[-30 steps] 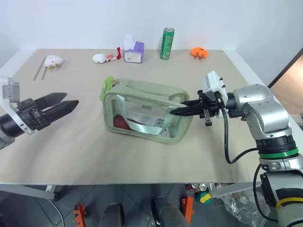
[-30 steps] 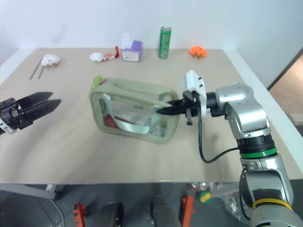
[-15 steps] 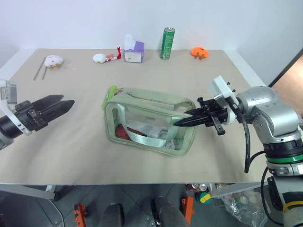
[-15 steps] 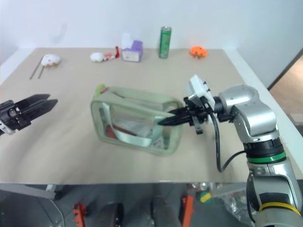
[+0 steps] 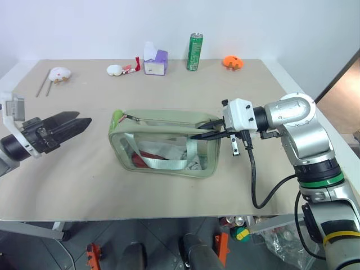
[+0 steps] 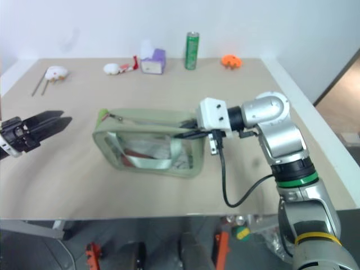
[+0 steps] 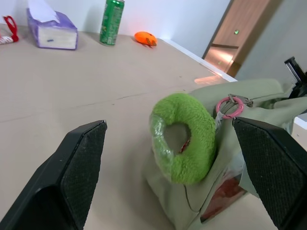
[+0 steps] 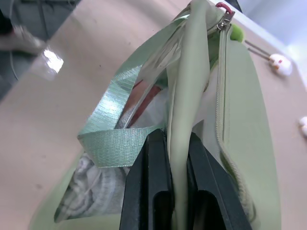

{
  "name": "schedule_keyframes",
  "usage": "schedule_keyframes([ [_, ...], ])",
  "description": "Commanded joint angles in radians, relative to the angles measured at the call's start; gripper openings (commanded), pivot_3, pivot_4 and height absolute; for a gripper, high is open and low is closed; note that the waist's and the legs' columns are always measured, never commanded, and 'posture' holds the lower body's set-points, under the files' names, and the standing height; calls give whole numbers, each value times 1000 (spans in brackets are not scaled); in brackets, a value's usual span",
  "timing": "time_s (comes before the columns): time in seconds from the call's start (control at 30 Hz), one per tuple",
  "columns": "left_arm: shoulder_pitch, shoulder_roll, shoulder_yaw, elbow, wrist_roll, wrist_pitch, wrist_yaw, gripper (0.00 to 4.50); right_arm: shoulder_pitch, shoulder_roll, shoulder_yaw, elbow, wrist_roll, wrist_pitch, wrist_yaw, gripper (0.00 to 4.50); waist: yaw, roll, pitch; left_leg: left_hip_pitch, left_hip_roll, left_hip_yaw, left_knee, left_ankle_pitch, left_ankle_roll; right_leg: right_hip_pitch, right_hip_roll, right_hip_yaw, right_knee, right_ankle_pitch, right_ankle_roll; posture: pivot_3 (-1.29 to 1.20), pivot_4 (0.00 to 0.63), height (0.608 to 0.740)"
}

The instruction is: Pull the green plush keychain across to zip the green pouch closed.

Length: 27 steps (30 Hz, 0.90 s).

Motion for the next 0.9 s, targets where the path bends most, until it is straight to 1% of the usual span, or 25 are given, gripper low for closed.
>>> schedule_keyframes([
  [0.03, -30, 23, 7, 12, 10, -9, -23, 4355, -37, 4, 3, -18, -17, -51, -2, 50, 0, 0, 0, 0, 0, 0, 0, 0, 0, 0, 0, 0, 0, 0, 0, 0, 150, 740],
  [0.13, -33, 24, 8, 16, 16, -6, -31, 4355, -29, -10, 4, 6, -46, -96, -5, 50, 0, 0, 0, 0, 0, 0, -1, 0, 0, 0, 0, 0, 0, -1, -1, 0, 150, 740],
  [0.3, -34, 22, 9, 17, 20, -1, -39, 4355, 44, -68, 8, 42, -103, -164, -1, 50, 2, 0, 0, 0, 0, 0, -1, 0, 0, 0, 0, 0, 0, -1, -1, 0, 150, 740],
  [0.4, -35, 21, 7, 17, 20, 4, -43, 4355, 86, -73, -4, 27, -77, -122, -17, 50, 4, -1, 0, 0, 0, 0, -1, 0, 0, 1, -1, 0, 0, -1, -1, 0, 150, 740],
  [0.57, -25, 17, -10, -1, 7, 42, -52, 4355, 109, -70, -18, 21, -45, -65, -39, 50, 4, -1, 0, 0, 0, 0, 0, 0, 0, 1, 0, 0, 0, 0, -1, 0, 150, 740],
  [0.73, -40, -12, -69, -11, 18, 76, -28, 4355, 111, -65, -20, 11, -30, -36, -45, 50, 5, -1, 0, 0, -1, 0, 0, 0, 0, 1, -1, 1, 0, 0, 0, 0, 150, 740],
  [0.9, -85, -64, -141, 36, 58, 63, -8, 4355, 115, -60, -15, -10, -28, -18, -58, 50, 5, -1, 0, 0, -1, 0, 0, 0, 0, 1, 0, 0, 0, 0, 0, 0, 150, 740],
])
